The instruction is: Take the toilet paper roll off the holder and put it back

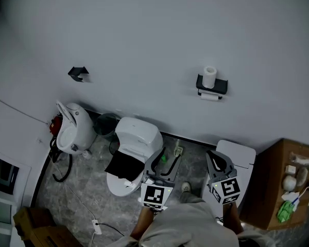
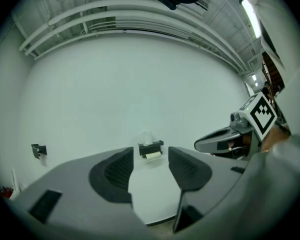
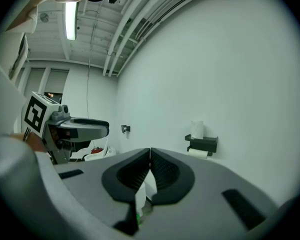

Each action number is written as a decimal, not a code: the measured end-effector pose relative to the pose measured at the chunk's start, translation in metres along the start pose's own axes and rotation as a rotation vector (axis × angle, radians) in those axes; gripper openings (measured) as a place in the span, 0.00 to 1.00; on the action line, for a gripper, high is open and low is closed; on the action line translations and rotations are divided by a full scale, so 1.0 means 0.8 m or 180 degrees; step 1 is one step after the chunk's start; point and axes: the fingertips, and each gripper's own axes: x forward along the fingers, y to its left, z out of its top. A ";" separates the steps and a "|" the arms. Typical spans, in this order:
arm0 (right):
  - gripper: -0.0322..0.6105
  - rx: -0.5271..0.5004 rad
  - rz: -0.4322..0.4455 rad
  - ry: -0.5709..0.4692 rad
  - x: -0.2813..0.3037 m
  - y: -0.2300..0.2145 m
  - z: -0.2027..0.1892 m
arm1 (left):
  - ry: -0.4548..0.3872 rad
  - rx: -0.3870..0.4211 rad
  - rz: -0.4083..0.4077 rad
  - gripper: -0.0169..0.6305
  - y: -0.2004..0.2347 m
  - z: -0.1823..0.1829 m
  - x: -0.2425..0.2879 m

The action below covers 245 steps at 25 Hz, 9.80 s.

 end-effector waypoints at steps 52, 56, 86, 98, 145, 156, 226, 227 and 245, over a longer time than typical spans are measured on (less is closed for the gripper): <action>0.05 0.0118 -0.0375 0.0039 0.176 -0.181 0.030 | -0.0091 0.0029 -0.0421 0.36 0.084 0.009 0.276; 0.05 0.0118 -0.0513 0.0074 0.189 -0.190 0.032 | -0.0107 0.0004 -0.0577 0.36 0.092 0.006 0.297; 0.05 0.0322 -0.1608 0.0235 0.224 -0.232 0.029 | -0.0060 -0.0012 -0.1900 0.37 0.084 -0.008 0.412; 0.05 0.0389 -0.1789 0.0342 0.229 -0.238 0.017 | -0.0029 0.0047 -0.2210 0.40 0.071 -0.016 0.445; 0.05 0.0497 -0.2325 0.0248 0.218 -0.283 0.010 | 0.0115 0.0238 -0.2834 0.52 -0.003 -0.023 0.520; 0.05 0.0482 -0.2296 0.0268 0.211 -0.279 0.010 | 0.0094 0.0255 -0.2741 0.51 -0.001 -0.023 0.522; 0.05 0.0205 -0.1333 -0.0034 0.074 -0.205 0.019 | 0.0046 0.0125 -0.1475 0.51 -0.014 0.001 0.316; 0.05 0.0207 -0.1317 -0.0036 0.076 -0.205 0.020 | 0.0053 0.0117 -0.1463 0.50 -0.012 0.000 0.314; 0.05 0.0262 -0.1243 -0.0026 0.108 -0.219 0.020 | 0.0070 0.0069 -0.1474 0.51 -0.002 -0.002 0.336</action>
